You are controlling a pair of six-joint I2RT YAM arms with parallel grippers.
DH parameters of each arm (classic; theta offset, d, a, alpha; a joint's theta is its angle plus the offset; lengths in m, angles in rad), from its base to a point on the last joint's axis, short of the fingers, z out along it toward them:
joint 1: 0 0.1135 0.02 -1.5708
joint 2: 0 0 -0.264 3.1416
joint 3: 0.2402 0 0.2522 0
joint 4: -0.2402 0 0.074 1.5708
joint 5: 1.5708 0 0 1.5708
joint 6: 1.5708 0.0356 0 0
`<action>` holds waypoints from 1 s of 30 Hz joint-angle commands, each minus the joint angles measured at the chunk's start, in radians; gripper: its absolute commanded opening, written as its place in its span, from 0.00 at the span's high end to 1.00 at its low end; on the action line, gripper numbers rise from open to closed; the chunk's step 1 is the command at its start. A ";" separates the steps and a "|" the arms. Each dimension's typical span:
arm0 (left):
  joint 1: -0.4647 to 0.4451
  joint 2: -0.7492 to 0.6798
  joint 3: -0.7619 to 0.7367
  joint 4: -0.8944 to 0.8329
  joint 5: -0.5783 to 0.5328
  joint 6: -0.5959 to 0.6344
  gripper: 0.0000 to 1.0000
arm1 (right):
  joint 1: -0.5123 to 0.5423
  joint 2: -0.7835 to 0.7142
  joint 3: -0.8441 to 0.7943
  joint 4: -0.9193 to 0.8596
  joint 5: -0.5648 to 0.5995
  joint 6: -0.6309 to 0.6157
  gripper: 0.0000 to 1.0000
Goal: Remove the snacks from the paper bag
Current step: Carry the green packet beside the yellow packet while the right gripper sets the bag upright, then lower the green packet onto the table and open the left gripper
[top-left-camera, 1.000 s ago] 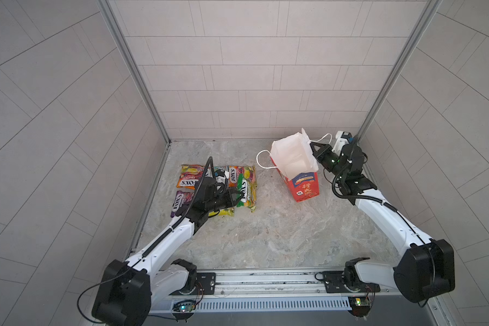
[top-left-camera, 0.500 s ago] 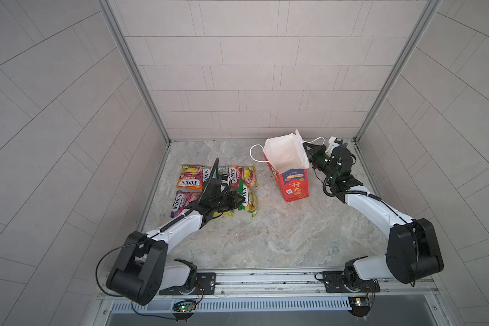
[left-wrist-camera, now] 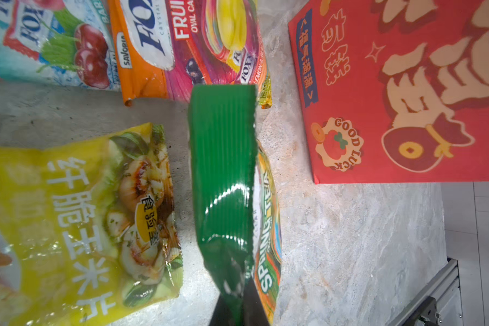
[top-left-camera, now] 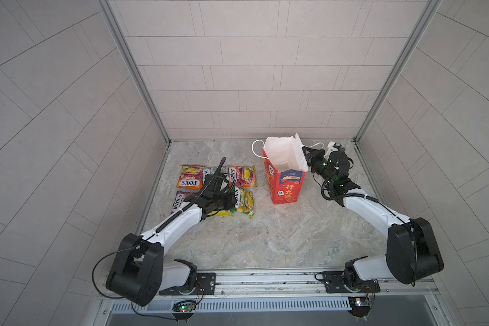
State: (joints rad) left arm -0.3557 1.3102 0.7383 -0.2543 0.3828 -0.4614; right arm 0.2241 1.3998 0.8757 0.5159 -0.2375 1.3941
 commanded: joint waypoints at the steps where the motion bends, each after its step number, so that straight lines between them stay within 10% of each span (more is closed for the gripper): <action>1: -0.006 0.049 0.017 -0.037 -0.005 0.044 0.90 | 0.008 -0.030 -0.013 0.027 0.033 0.031 1.00; 30: -0.038 0.062 0.017 -0.027 -0.159 0.007 0.71 | 0.006 -0.037 -0.039 0.029 0.058 -0.001 0.99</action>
State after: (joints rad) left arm -0.3893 1.4101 0.7673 -0.2680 0.2611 -0.4477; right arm 0.2272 1.3514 0.8429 0.5156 -0.1734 1.3769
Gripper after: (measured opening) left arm 0.292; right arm 0.047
